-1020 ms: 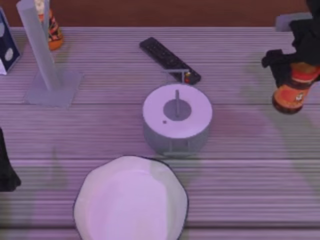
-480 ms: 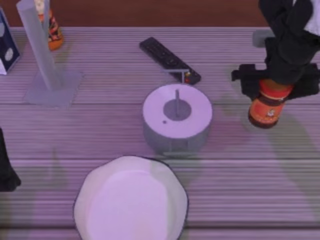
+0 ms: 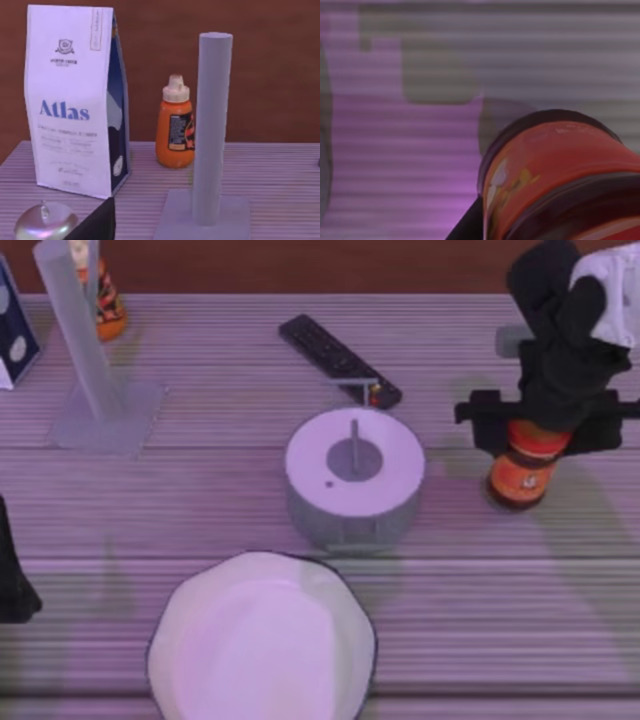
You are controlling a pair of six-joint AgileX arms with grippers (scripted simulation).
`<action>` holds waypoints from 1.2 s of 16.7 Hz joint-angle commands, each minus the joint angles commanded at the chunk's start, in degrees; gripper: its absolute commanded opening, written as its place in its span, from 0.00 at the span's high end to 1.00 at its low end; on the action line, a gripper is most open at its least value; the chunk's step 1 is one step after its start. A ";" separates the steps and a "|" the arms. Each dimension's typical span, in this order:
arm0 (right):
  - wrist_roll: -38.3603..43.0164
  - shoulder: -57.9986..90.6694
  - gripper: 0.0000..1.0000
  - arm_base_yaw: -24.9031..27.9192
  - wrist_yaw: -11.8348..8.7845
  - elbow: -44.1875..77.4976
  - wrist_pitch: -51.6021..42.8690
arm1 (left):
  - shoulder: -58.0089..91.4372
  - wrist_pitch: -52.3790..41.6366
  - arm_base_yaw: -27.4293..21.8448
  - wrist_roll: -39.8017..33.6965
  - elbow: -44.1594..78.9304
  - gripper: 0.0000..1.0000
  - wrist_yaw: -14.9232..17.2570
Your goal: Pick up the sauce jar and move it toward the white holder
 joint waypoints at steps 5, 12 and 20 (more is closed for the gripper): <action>-0.06 0.97 1.00 0.07 0.06 -1.11 1.69 | 0.00 0.00 0.00 0.00 0.00 0.00 0.00; -0.06 0.97 0.47 0.07 0.06 -1.11 1.69 | 0.00 0.00 0.00 0.00 0.00 0.00 0.00; -0.06 0.97 0.00 0.07 0.06 -1.11 1.69 | 0.00 0.00 0.00 0.00 0.00 0.00 0.00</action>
